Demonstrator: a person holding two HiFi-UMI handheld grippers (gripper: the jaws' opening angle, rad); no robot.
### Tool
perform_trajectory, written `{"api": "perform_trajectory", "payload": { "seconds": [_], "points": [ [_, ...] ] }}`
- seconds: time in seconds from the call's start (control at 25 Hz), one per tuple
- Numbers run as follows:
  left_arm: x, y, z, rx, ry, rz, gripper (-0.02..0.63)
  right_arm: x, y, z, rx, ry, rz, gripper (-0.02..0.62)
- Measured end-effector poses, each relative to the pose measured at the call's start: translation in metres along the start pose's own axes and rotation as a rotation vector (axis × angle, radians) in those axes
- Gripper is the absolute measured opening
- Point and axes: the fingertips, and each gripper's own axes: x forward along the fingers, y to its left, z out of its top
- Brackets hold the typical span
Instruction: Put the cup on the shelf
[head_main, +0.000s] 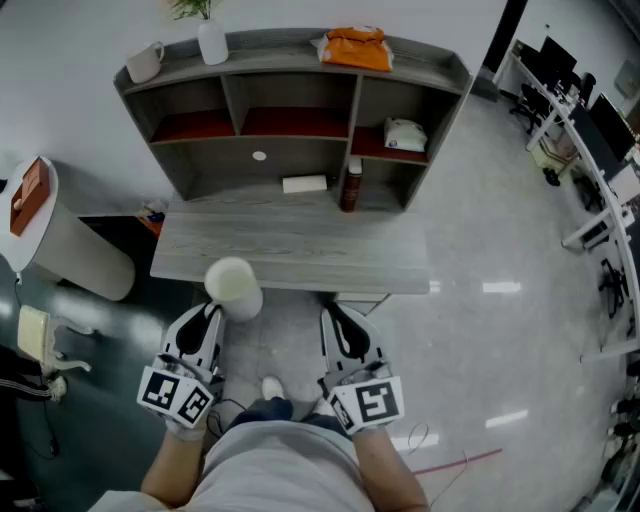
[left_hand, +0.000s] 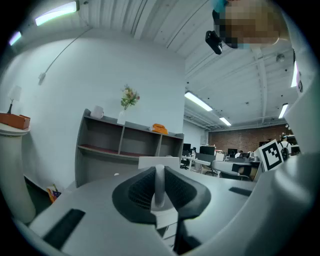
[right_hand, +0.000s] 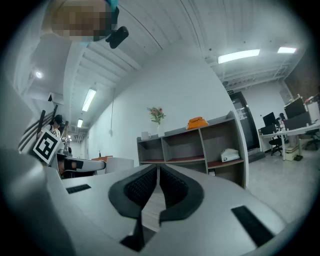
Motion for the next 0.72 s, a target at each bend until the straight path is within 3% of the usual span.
{"api": "perform_trajectory", "payload": {
  "seconds": [0.2,0.72],
  "points": [
    [-0.007,0.026,0.003,-0.002,0.006,-0.017,0.055,0.016,0.022,-0.013,-0.033,0.038,0.001,0.033],
    [-0.001,0.103,0.006,-0.004,0.01,-0.105,0.055,0.065,0.053,-0.021,-0.016,-0.003,-0.087,0.034]
  ]
}}
